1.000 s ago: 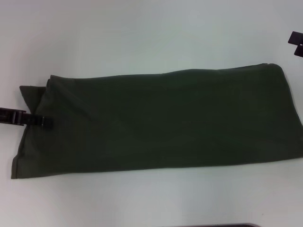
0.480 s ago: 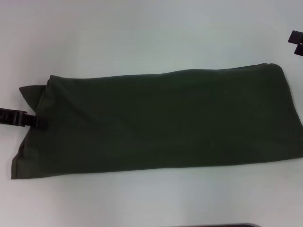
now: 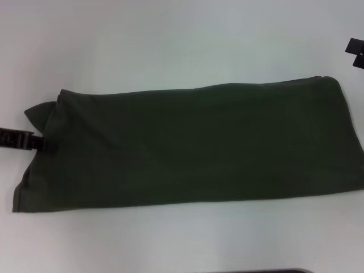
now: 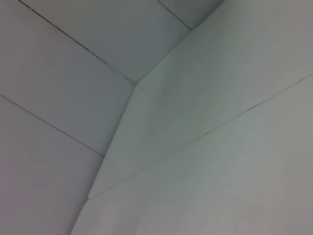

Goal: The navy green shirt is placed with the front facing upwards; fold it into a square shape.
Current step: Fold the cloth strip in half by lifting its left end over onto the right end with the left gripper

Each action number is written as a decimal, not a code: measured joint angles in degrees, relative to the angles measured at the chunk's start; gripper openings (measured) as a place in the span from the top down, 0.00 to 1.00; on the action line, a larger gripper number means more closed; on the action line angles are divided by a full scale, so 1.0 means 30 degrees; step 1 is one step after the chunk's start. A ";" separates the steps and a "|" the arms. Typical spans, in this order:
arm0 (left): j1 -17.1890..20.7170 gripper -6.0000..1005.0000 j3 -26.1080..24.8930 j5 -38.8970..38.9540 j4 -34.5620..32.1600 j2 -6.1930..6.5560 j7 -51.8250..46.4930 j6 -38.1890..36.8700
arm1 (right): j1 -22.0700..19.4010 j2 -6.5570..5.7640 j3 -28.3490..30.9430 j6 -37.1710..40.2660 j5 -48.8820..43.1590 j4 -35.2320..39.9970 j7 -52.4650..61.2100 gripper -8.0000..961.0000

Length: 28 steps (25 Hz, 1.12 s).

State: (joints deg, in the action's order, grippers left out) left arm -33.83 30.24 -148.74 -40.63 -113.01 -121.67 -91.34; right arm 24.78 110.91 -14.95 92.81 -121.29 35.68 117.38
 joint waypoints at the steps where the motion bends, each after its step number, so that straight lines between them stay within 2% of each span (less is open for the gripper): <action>1: -0.0002 0.95 -0.0235 0.0177 -0.0034 0.0018 -0.0029 -0.0232 | 0.0000 0.0003 -0.0009 -0.0001 0.0000 0.0000 -0.0001 0.05; 6: 0.0031 0.95 -0.1368 0.0793 -0.0163 0.0120 0.0039 -0.1271 | 0.0004 0.0075 -0.0121 -0.0001 -0.0001 0.0005 -0.0090 0.05; 18: 0.0500 0.94 -0.2132 0.1245 -0.0834 0.0347 0.0013 -0.1947 | 0.0181 0.0397 -0.0482 0.0174 -0.0099 0.0000 -0.0502 0.05; 28: 0.0953 0.94 -0.2300 0.1210 -0.0953 0.0898 0.0075 -0.1800 | 0.0264 0.0559 -0.0679 0.0313 -0.0107 0.0001 -0.0521 0.05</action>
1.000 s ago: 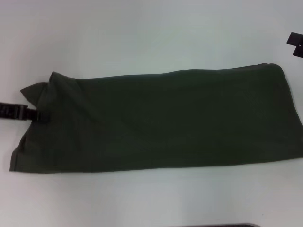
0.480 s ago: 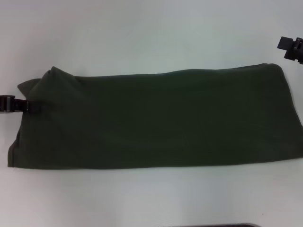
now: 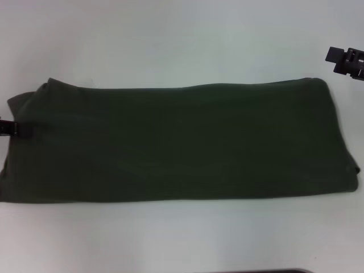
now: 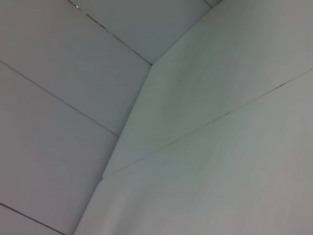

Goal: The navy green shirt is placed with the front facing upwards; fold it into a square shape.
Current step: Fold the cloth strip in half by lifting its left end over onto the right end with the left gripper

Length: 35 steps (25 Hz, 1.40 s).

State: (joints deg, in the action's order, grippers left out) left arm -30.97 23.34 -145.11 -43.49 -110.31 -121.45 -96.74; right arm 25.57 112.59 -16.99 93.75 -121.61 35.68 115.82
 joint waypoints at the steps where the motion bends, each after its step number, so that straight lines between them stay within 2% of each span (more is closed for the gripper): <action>1: 0.0035 0.94 -0.0002 -0.0031 0.0017 0.0117 -0.0019 0.0074 | 0.0000 -0.0001 0.0000 0.0039 -0.0004 0.0000 -0.0008 0.05; 10: 0.0275 0.93 -0.0238 -0.0087 0.0138 0.0759 -0.0146 0.0324 | 0.0001 -0.0001 -0.0182 0.0150 -0.0013 0.0000 -0.0047 0.05; 15: 0.0285 0.93 -0.0334 -0.0010 0.0096 0.0728 -0.0254 0.0181 | 0.0090 0.0020 -0.0258 0.0157 -0.0009 0.0000 -0.0069 0.05; 22: 0.0307 0.93 -0.1004 -0.0012 0.0051 0.0950 -0.0397 -0.0063 | 0.0293 0.0142 -0.0958 0.0001 -0.0012 -0.0041 -0.0113 0.05; 35: 0.0338 0.92 -0.0784 -0.0110 0.0170 0.0827 -0.0285 0.0090 | 0.0764 0.0527 -0.2321 -0.0098 -0.0078 -0.0304 -0.0983 0.05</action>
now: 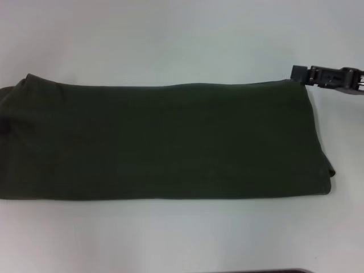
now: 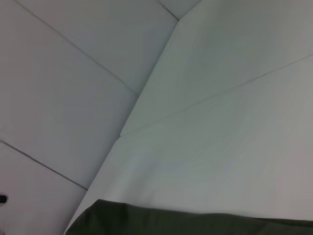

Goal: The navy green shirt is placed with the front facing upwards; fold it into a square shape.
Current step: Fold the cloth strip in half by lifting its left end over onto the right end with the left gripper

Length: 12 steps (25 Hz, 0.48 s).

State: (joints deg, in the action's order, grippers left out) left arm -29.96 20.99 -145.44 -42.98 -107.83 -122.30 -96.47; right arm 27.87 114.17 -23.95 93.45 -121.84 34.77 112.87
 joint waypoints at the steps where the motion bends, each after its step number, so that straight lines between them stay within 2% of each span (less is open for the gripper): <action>1: 0.0005 0.92 0.0004 -0.0002 0.0000 -0.0012 0.0001 0.0014 | 0.0011 0.0038 -0.0106 -0.0011 -0.0005 -0.0027 -0.0155 0.05; 4: 0.0010 0.92 0.0005 -0.0005 0.0001 -0.0056 0.0006 0.0061 | 0.0163 0.0118 -0.0726 -0.0017 -0.0023 -0.0351 -0.0863 0.05; 10: -0.0036 0.92 0.0021 -0.0006 0.0003 -0.0142 0.0022 0.0131 | 0.0853 0.0507 -0.2652 -0.0155 -0.0022 -0.0918 -0.2440 0.22; 12: -0.0054 0.92 0.0047 -0.0005 0.0002 -0.0157 0.0023 0.0136 | 0.1247 0.0714 -0.3271 -0.0164 -0.0019 -0.1032 -0.2921 0.33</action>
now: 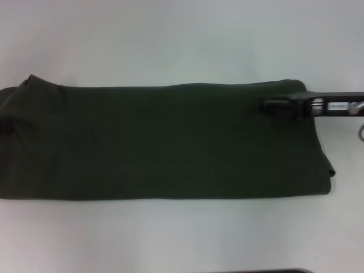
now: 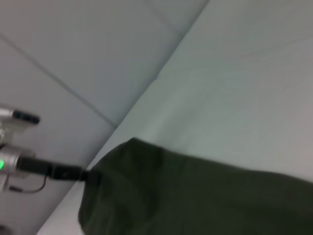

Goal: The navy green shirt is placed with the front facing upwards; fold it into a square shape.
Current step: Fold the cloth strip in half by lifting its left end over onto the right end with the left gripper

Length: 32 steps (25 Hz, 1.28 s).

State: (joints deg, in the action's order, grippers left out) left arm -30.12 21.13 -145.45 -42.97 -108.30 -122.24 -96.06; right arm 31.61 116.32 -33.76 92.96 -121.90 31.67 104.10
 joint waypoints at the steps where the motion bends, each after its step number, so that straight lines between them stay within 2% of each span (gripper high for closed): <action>1: -0.0006 0.92 0.0013 0.0000 0.0000 -0.0014 0.0000 0.0001 | 0.0183 0.0111 -0.0217 0.0023 -0.0001 -0.0048 -0.0166 0.38; 9: -0.0065 0.91 0.0261 0.0003 -0.0009 -0.0155 -0.0012 0.0085 | 0.2113 0.0987 -0.2675 -0.0173 0.0012 -0.0884 -0.1270 0.72; 17: -0.0097 0.91 0.0279 0.0003 -0.0004 -0.0244 -0.0006 0.0119 | 0.3590 0.1148 -0.4940 -0.1522 0.0133 -0.2485 -0.1913 0.95; 25: -0.0137 0.91 0.0281 0.0002 0.0000 -0.0265 -0.0005 0.0142 | 0.4776 0.1296 -0.7926 -0.3606 0.0146 -0.3658 -0.1725 0.94; 32: -0.0156 0.90 0.0280 0.0001 0.0000 -0.0295 -0.0005 0.0147 | 0.4992 0.1304 -0.8505 -0.5047 0.0143 -0.3968 -0.0928 0.94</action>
State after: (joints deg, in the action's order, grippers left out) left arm -30.59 21.97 -145.45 -42.97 -109.19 -122.25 -95.62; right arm 46.58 120.23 -59.28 77.82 -121.47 19.77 101.32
